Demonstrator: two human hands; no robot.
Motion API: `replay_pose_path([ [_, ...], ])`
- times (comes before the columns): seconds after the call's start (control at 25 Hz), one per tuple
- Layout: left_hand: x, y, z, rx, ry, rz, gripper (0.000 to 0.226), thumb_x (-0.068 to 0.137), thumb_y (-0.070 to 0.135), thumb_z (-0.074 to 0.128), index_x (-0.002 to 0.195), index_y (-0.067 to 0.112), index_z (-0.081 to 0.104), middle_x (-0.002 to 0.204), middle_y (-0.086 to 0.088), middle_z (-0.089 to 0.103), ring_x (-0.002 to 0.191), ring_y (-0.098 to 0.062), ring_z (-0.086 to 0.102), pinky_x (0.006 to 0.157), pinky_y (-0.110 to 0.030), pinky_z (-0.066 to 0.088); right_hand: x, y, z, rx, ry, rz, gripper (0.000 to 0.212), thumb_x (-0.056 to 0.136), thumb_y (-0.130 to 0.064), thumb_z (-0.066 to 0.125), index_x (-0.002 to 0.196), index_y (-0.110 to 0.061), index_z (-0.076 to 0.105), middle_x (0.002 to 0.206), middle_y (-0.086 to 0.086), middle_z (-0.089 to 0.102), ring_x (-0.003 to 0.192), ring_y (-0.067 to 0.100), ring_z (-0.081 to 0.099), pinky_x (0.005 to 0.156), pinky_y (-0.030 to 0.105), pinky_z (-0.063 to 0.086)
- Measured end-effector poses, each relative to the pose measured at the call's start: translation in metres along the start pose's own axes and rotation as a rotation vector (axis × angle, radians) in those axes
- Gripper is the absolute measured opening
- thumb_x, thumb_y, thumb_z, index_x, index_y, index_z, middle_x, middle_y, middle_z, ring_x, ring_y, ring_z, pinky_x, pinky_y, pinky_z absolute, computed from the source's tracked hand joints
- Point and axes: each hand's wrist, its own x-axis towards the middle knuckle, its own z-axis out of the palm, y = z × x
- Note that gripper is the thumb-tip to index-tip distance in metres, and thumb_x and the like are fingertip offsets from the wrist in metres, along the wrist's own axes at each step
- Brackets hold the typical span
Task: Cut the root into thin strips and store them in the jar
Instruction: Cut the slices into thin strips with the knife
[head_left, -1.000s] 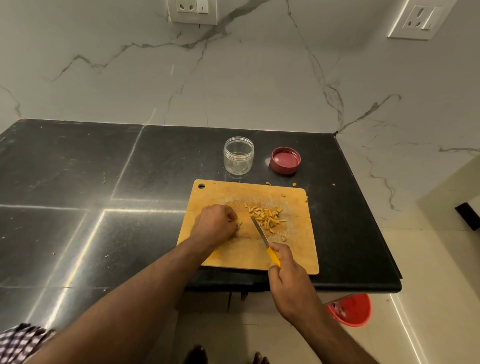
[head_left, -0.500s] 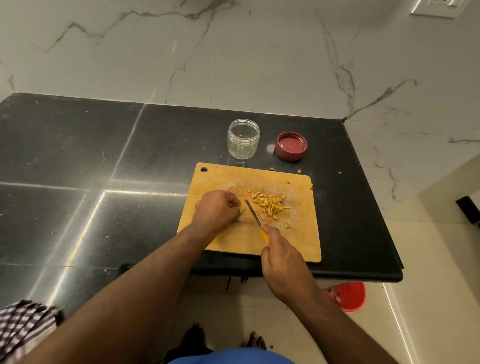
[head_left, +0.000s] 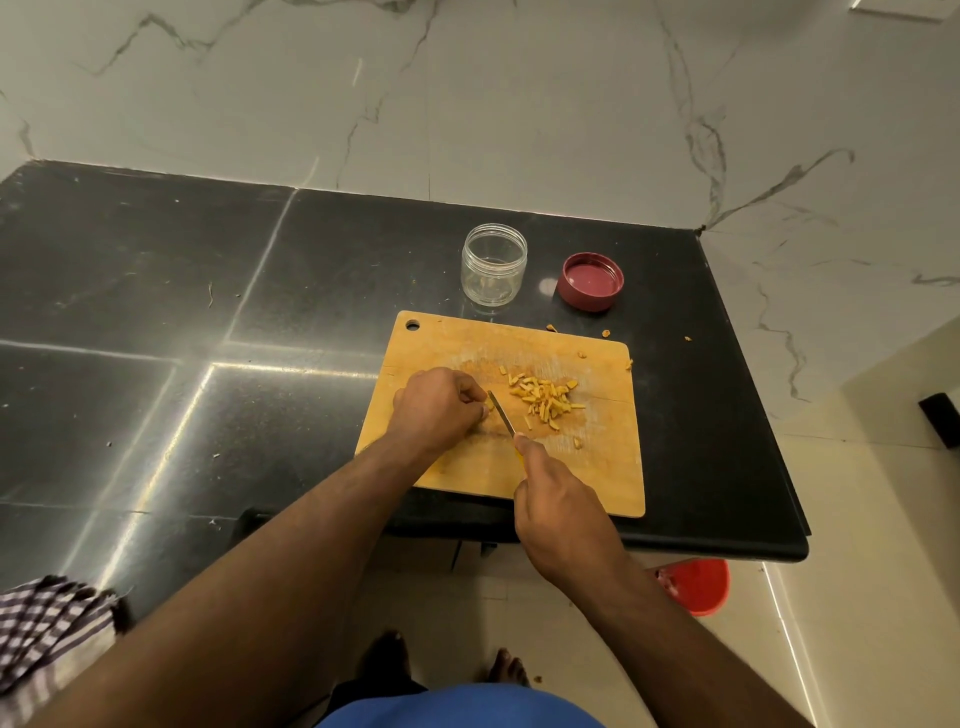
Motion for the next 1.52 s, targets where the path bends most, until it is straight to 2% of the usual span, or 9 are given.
replay_pose_path([
  [0.12, 0.000, 0.000, 0.001, -0.007, 0.003, -0.005, 0.018, 0.088, 0.030, 0.075, 0.105, 0.024, 0.078, 0.099, 0.010, 0.073, 0.089, -0.009, 0.062, 0.076, -0.030, 0.053, -0.003, 0.002, 0.000, -0.022, 0.003, -0.007, 0.049, 0.103, -0.025, 0.034, 0.151, -0.026, 0.026, 0.126, 0.004, 0.058, 0.098, 0.020, 0.059, 0.083, 0.036, 0.049],
  [0.24, 0.000, -0.001, 0.002, -0.009, 0.008, -0.013, 0.019, 0.087, 0.031, 0.075, 0.104, 0.023, 0.078, 0.100, 0.009, 0.074, 0.089, -0.009, 0.063, 0.080, -0.033, 0.055, -0.022, 0.005, -0.002, -0.001, 0.022, -0.017, 0.047, 0.103, -0.022, 0.037, 0.150, -0.024, 0.030, 0.115, 0.000, 0.060, 0.089, 0.013, 0.058, 0.075, 0.027, 0.048],
  [0.4, 0.001, -0.001, 0.002, -0.005, 0.007, -0.009, 0.020, 0.087, 0.031, 0.075, 0.105, 0.023, 0.078, 0.101, 0.008, 0.074, 0.090, -0.010, 0.063, 0.080, -0.032, 0.055, -0.025, 0.008, -0.006, 0.047, 0.118, -0.017, 0.045, 0.102, -0.018, 0.040, 0.147, -0.021, 0.037, 0.119, -0.001, 0.060, 0.089, 0.009, 0.058, 0.070, 0.019, 0.040],
  [0.52, 0.000, -0.002, 0.003, -0.005, 0.002, -0.010, 0.019, 0.088, 0.031, 0.075, 0.106, 0.023, 0.078, 0.101, 0.008, 0.074, 0.089, -0.009, 0.063, 0.080, -0.033, 0.055, -0.018, 0.004, -0.004, 0.054, 0.086, -0.023, 0.046, 0.103, -0.018, 0.039, 0.148, -0.020, 0.035, 0.120, 0.001, 0.061, 0.091, 0.011, 0.057, 0.072, 0.023, 0.039],
  [0.72, 0.000, -0.002, 0.003, -0.003, 0.004, -0.015, 0.017, 0.087, 0.030, 0.074, 0.103, 0.025, 0.078, 0.101, 0.010, 0.074, 0.090, -0.009, 0.063, 0.084, -0.038, 0.056, -0.004, -0.002, -0.002, 0.045, 0.049, -0.009, 0.048, 0.102, -0.020, 0.037, 0.150, -0.022, 0.032, 0.127, 0.005, 0.059, 0.100, 0.020, 0.059, 0.082, 0.035, 0.047],
  [1.0, 0.000, -0.002, 0.003, -0.002, 0.002, -0.015, 0.016, 0.087, 0.030, 0.074, 0.102, 0.026, 0.079, 0.097, 0.011, 0.074, 0.088, -0.009, 0.064, 0.081, -0.036, 0.057, 0.004, -0.006, -0.003, -0.031, -0.003, 0.001, 0.046, 0.102, -0.024, 0.033, 0.148, -0.026, 0.027, 0.116, 0.005, 0.060, 0.091, 0.022, 0.059, 0.077, 0.040, 0.051],
  [1.12, 0.000, 0.000, 0.003, 0.010, 0.010, -0.016, 0.016, 0.088, 0.031, 0.074, 0.102, 0.025, 0.078, 0.096, 0.011, 0.074, 0.086, -0.009, 0.062, 0.077, -0.032, 0.054, -0.005, -0.003, -0.004, -0.032, -0.012, -0.004, 0.045, 0.102, -0.023, 0.034, 0.147, -0.026, 0.028, 0.110, 0.003, 0.060, 0.086, 0.019, 0.058, 0.074, 0.038, 0.051],
  [1.32, 0.000, -0.001, 0.002, 0.004, -0.002, -0.023, 0.018, 0.088, 0.031, 0.074, 0.104, 0.024, 0.077, 0.097, 0.009, 0.073, 0.088, -0.010, 0.062, 0.078, -0.032, 0.053, -0.023, 0.003, -0.009, 0.018, 0.057, 0.009, 0.044, 0.102, -0.021, 0.039, 0.145, -0.026, 0.032, 0.101, -0.004, 0.059, 0.078, 0.009, 0.056, 0.065, 0.024, 0.046],
  [1.52, -0.001, -0.002, 0.003, -0.007, 0.002, -0.014, 0.020, 0.088, 0.031, 0.074, 0.106, 0.024, 0.077, 0.100, 0.009, 0.073, 0.087, -0.007, 0.059, 0.075, -0.029, 0.049, -0.014, -0.002, -0.009, 0.074, 0.042, 0.001, 0.046, 0.102, -0.020, 0.038, 0.147, -0.025, 0.032, 0.106, -0.002, 0.060, 0.081, 0.011, 0.056, 0.066, 0.027, 0.039],
])
